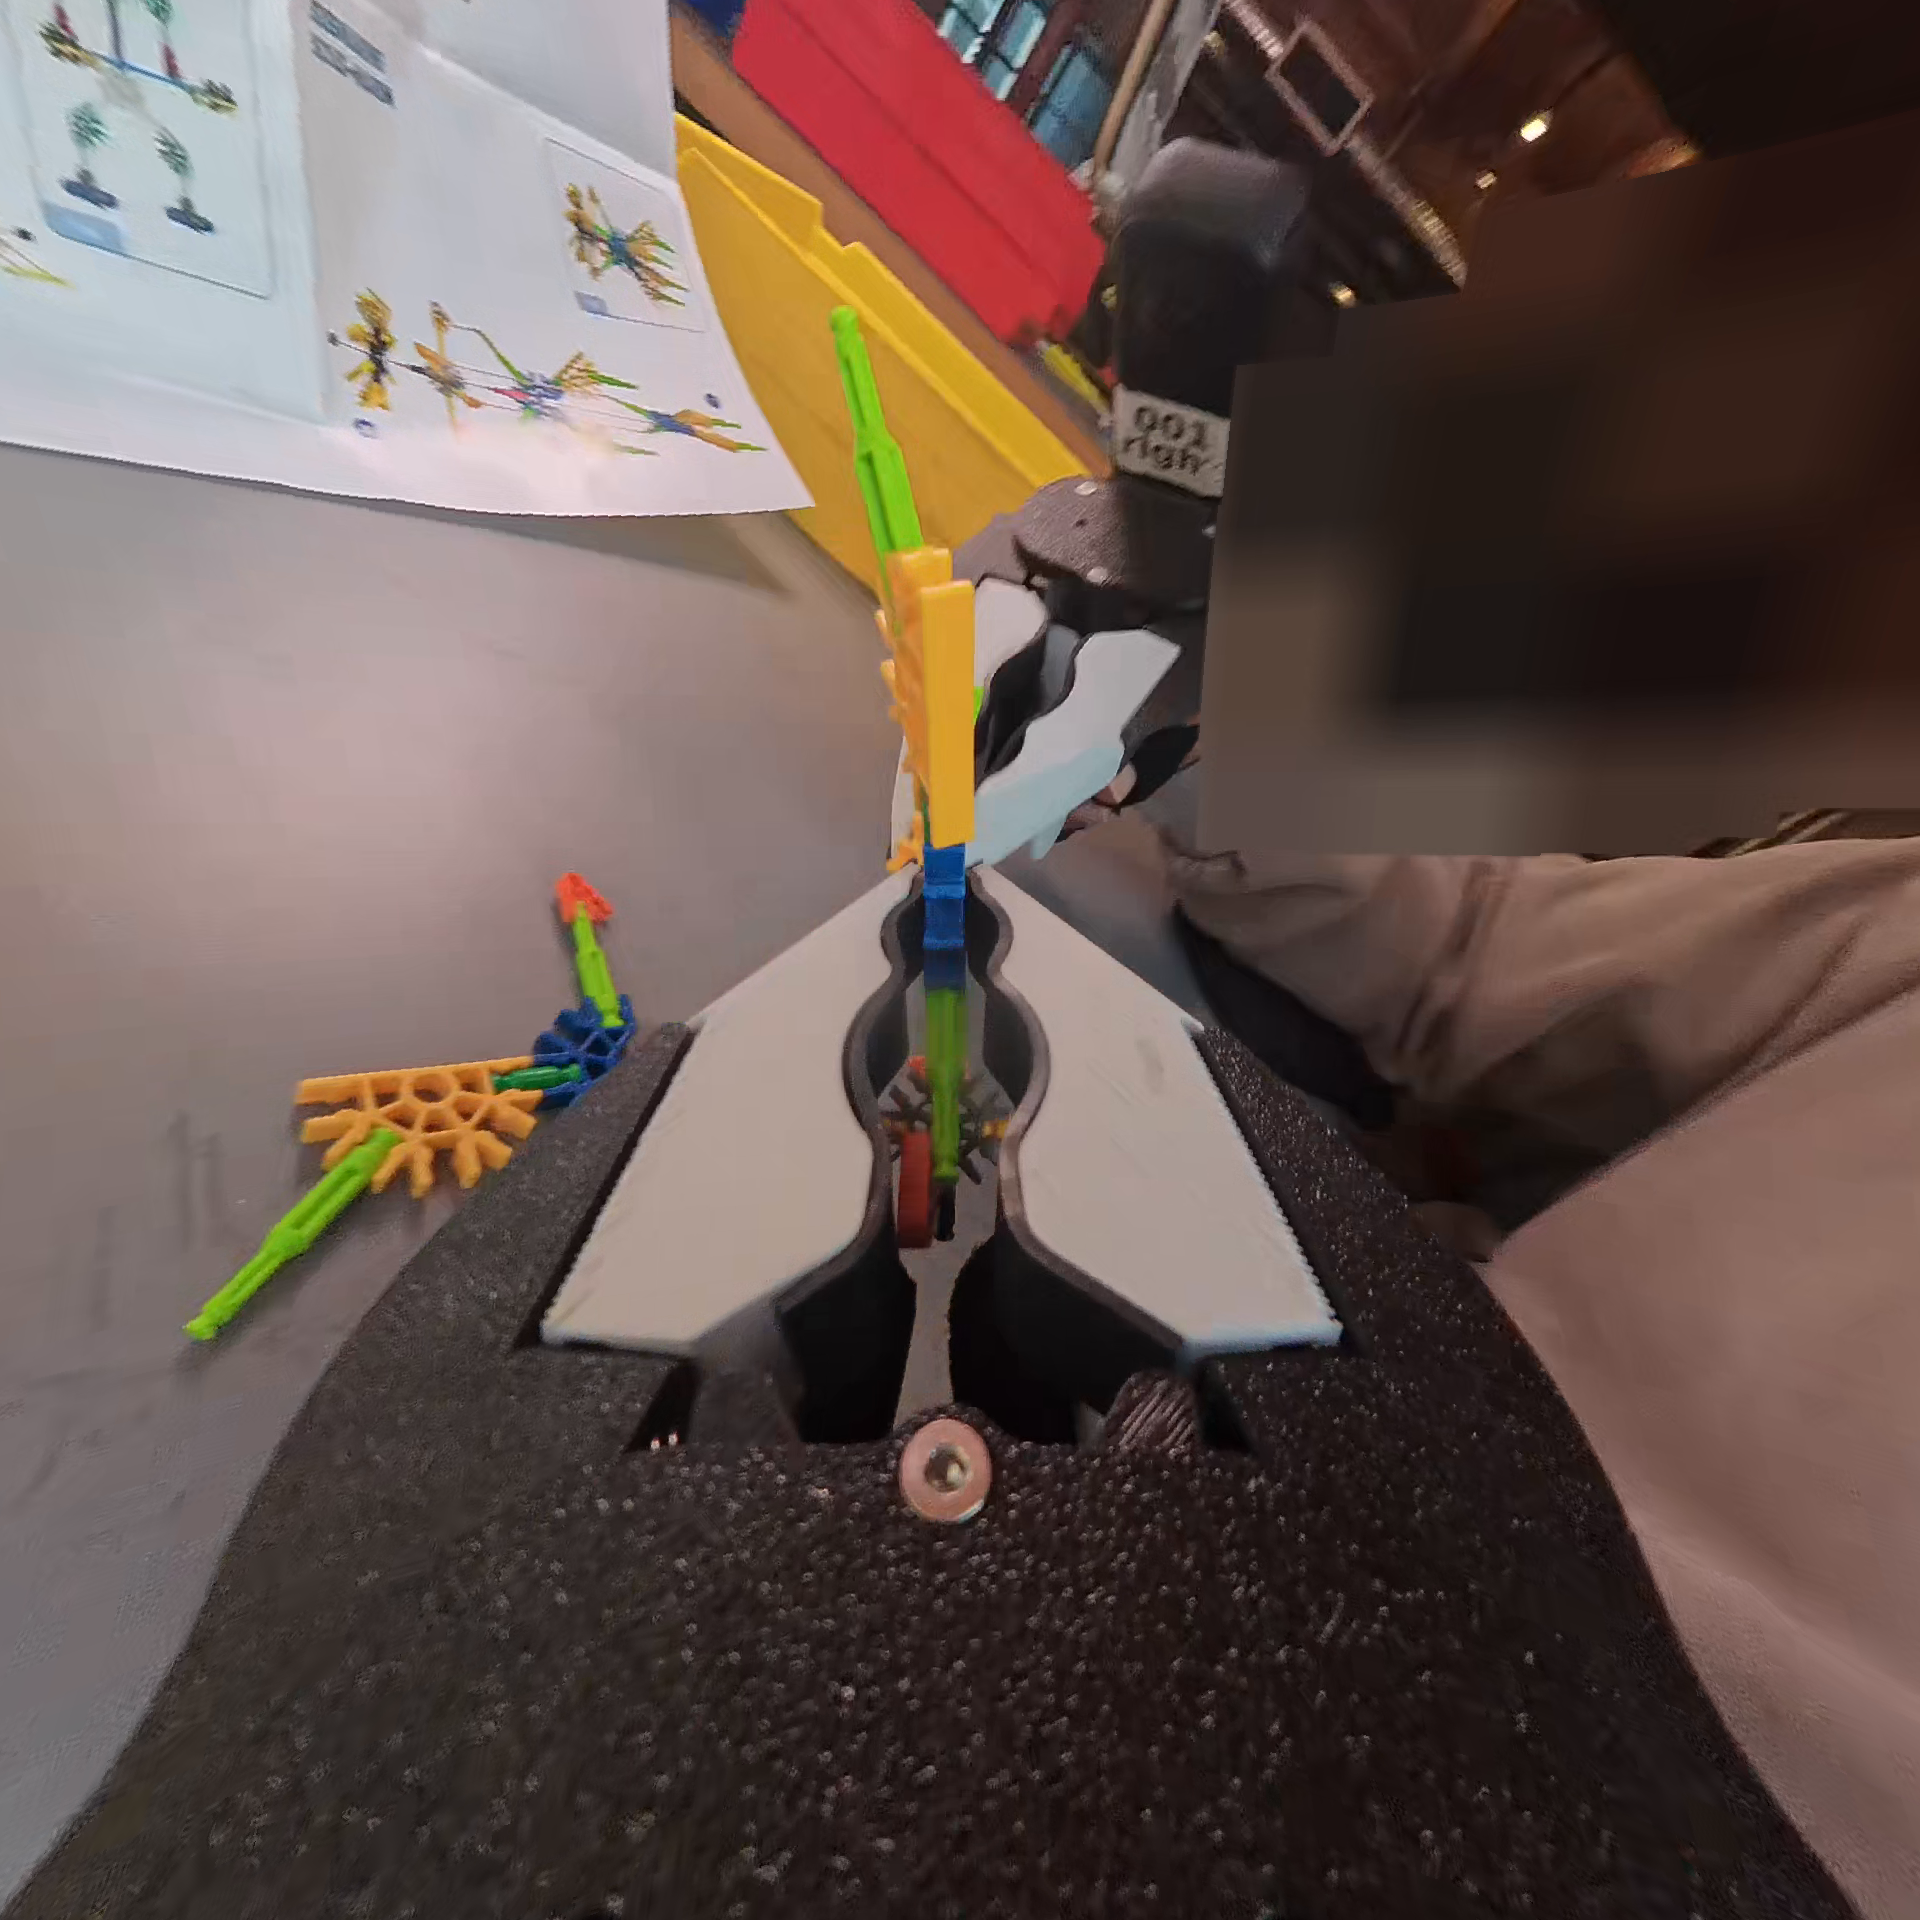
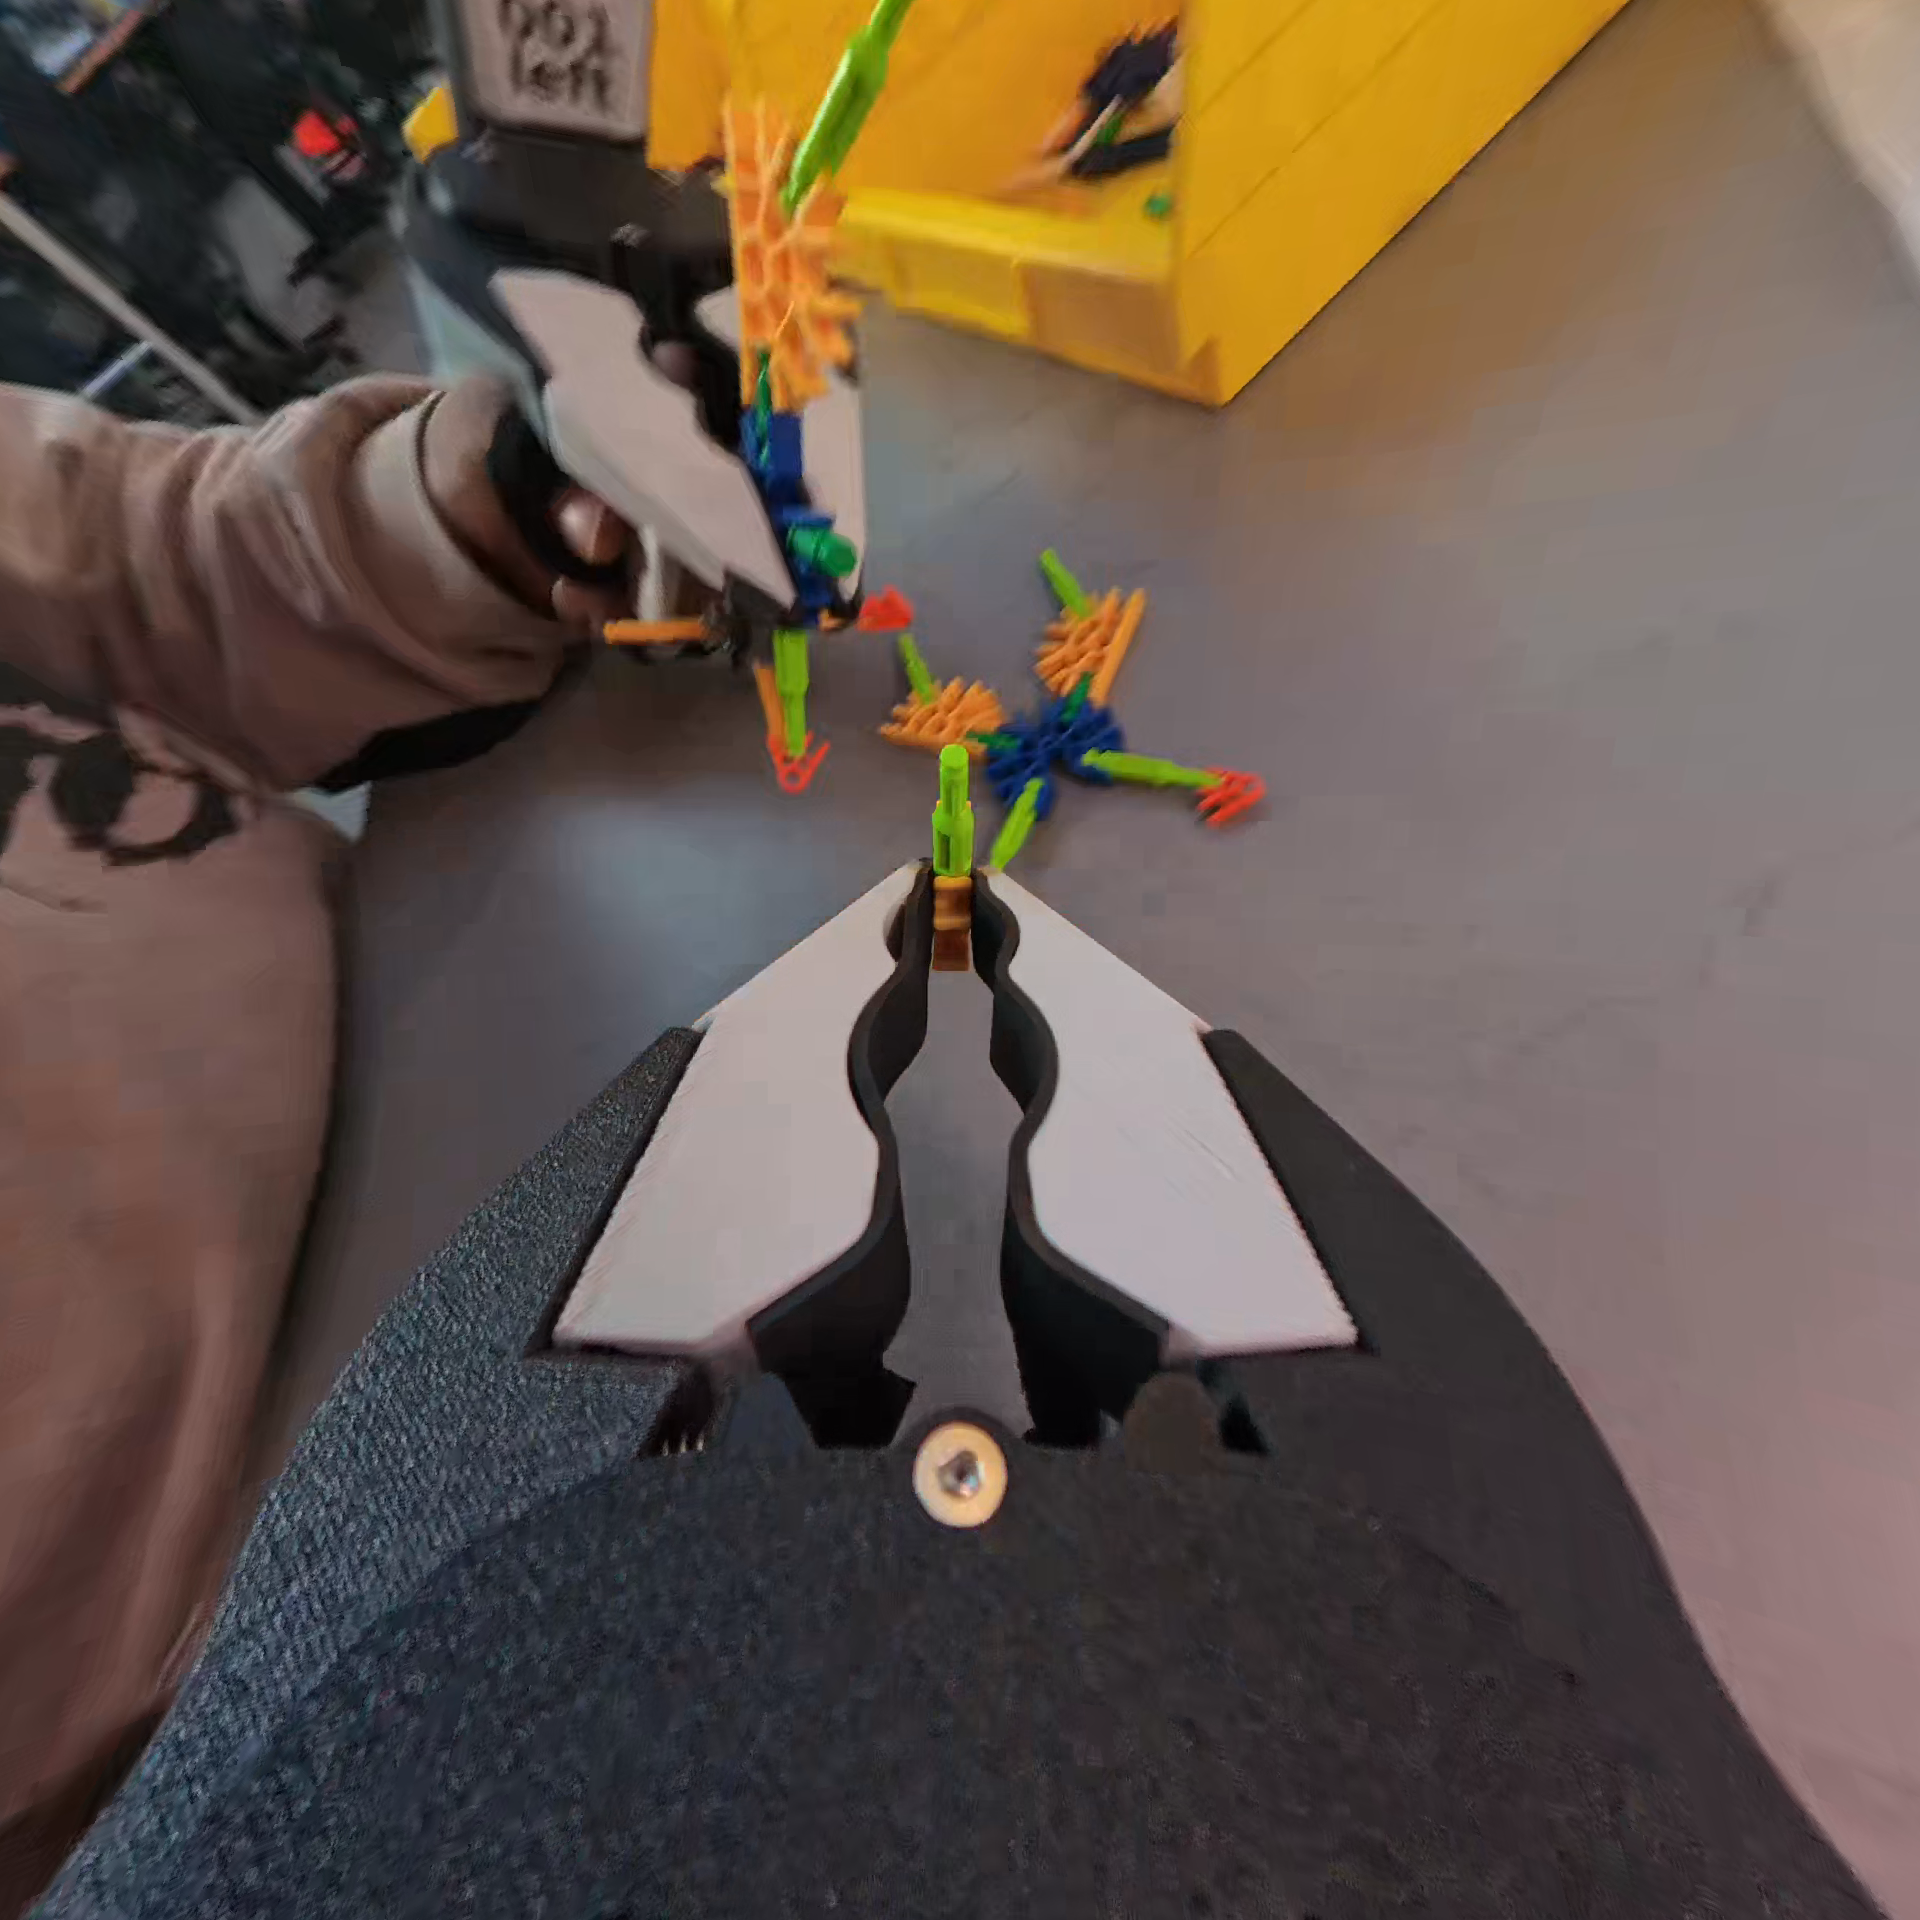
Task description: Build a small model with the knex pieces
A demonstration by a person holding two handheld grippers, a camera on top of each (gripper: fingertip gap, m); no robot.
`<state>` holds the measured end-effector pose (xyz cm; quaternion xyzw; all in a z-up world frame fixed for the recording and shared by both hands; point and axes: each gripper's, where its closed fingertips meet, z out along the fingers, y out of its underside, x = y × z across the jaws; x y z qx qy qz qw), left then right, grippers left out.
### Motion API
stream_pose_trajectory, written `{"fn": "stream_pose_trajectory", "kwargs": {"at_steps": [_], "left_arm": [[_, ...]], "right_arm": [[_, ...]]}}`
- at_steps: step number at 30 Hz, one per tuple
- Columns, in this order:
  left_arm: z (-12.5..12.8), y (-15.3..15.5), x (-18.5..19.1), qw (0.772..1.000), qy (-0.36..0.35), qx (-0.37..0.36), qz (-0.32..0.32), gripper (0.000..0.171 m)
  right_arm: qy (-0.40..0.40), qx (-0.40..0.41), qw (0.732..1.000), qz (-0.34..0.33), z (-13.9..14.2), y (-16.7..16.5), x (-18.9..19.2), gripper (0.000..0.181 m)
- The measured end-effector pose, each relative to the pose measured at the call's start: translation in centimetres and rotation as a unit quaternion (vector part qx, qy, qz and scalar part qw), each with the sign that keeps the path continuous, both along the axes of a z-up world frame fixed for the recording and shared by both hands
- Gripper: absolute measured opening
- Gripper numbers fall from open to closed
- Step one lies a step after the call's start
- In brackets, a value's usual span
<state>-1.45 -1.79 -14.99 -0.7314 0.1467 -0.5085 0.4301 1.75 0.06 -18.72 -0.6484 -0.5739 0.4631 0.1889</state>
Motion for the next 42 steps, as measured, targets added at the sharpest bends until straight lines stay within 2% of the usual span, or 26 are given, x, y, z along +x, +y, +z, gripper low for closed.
{"fn": "stream_pose_trajectory", "kwargs": {"at_steps": [2, 5, 9, 11, 13, 16, 19, 20, 21, 23, 26, 29, 32, 35, 42], "left_arm": [[1.0, -0.5, 0.1, 0.997, -0.067, -0.024, -0.03, 0.006], [1.1, -1.3, 0.8, 0.993, -0.086, -0.038, -0.065, 0.006], [-0.3, -2.6, 2.3, 0.992, -0.038, -0.042, -0.113, 0.006], [-0.9, -3.5, 3.2, 0.988, -0.025, -0.05, -0.142, 0.006], [-1.3, -4.9, 4.3, 0.981, -0.008, -0.061, -0.184, 0.006], [-2.2, -7.4, 6.1, 0.967, 0.04, -0.057, -0.246, 0.006], [-2.7, -9.3, 7.1, 0.954, 0.066, -0.052, -0.288, 0.006], [-3.0, -9.4, 7.2, 0.953, 0.076, -0.053, -0.29, 0.006], [-3.3, -9.4, 7.1, 0.952, 0.083, -0.056, -0.29, 0.006], [-3.8, -8.8, 6.7, 0.955, 0.091, -0.062, -0.274, 0.007], [-2.8, -6.7, 5.3, 0.971, 0.059, -0.063, -0.225, 0.009], [-1.6, -5.2, 4.1, 0.981, 0.042, -0.03, -0.185, 0.008], [-1.9, -5.1, 4.1, 0.982, 0.063, -0.007, -0.178, 0.007], [-1.6, -4.1, 3.7, 0.986, 0.083, 0.008, -0.142, 0.006], [-2.7, -1.8, 2.3, 0.993, 0.097, -0.023, -0.062, 0.006]], "right_arm": [[-0.041, -0.059, 0.994, 0.083, -1.3, -3.2, 1.9, 0.004], [-0.118, -0.014, 0.987, 0.105, -4.3, -3.8, 3.9, 0.009], [-0.085, 0.032, 0.995, 0.052, -2.9, -1.3, 3.3, 0.043], [-0.012, 0.039, 0.999, 0.005, -0.5, 0.5, 2.4, 0.053], [0.072, 0.023, 0.997, -0.024, 2.8, 1.2, 1.9, 0.053], [0.152, -0.031, 0.987, 0.031, 6.5, -2.0, 1.2, 0.052], [0.12, -0.025, 0.985, 0.122, 5.3, -6.4, 0.8, 0.047], [0.108, -0.008, 0.984, 0.142, 4.6, -7.3, 0.7, 0.037], [0.1, 0.004, 0.983, 0.155, 4.1, -7.8, 0.5, 0.019], [0.098, 0.005, 0.981, 0.165, 3.9, -8.2, 0.3, 0.006], [0.118, 0.014, 0.983, 0.137, 4.5, -6.8, 0.1, 0.004], [0.121, -0.004, 0.986, 0.117, 4.6, -5.6, 0.4, 0.004], [0.127, -0.01, 0.985, 0.115, 4.3, -5.6, 0.3, 0.004], [0.136, 0.004, 0.987, 0.086, 4.4, -4.6, 0.0, 0.003], [0.112, 0.146, 0.983, -0.012, 3.6, -2.0, -1.6, 0.006]]}}
